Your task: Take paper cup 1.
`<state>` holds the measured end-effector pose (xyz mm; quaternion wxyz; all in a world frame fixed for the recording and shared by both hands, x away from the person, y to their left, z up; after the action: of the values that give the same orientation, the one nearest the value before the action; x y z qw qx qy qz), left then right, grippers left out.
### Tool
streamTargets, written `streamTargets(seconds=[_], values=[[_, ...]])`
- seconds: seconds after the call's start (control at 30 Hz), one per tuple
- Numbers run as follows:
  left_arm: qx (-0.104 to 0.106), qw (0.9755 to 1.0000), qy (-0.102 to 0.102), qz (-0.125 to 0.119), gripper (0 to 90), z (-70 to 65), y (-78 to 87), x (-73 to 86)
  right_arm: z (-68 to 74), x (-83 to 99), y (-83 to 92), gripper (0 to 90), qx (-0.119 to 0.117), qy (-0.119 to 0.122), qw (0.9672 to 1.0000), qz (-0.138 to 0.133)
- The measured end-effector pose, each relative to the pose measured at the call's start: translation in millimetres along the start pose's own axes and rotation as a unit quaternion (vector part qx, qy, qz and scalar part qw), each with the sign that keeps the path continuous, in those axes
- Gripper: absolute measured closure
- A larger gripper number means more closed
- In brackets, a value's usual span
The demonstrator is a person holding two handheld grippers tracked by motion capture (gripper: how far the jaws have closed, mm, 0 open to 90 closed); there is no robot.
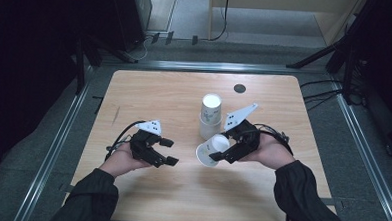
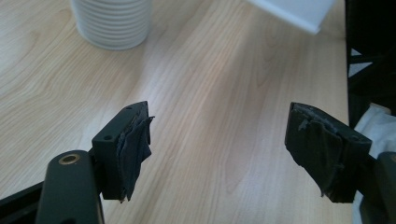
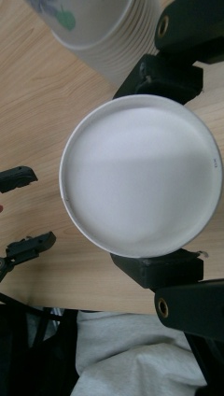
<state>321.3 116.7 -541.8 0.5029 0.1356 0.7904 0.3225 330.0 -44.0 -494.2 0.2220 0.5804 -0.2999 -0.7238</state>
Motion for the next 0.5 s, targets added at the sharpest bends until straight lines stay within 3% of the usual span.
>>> streamTargets(seconds=[0.23,0.5], values=[[0.006,0.9999,-0.011,-0.003,22.7,-2.0,-3.2,-3.7,3.9,7.2,-13.9,33.1,-0.016,-0.012,0.9996,-0.022],[0.036,0.9989,-0.029,0.003,22.7,-10.2,-9.5,-6.5,9.0,11.5,-20.7,33.3,-0.029,-0.019,0.9979,-0.055]])
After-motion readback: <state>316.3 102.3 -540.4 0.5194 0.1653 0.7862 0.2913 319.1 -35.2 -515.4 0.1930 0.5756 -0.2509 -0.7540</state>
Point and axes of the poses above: each handheld gripper's, and its own axes: y roughly backward along the jaws, x roughly out of its underside, z roughly to its left, the point moved 10 cm from there along -y, roughly forward along the jaws, and after that the axes turned 1 degree about x, right-handed, at the moved point
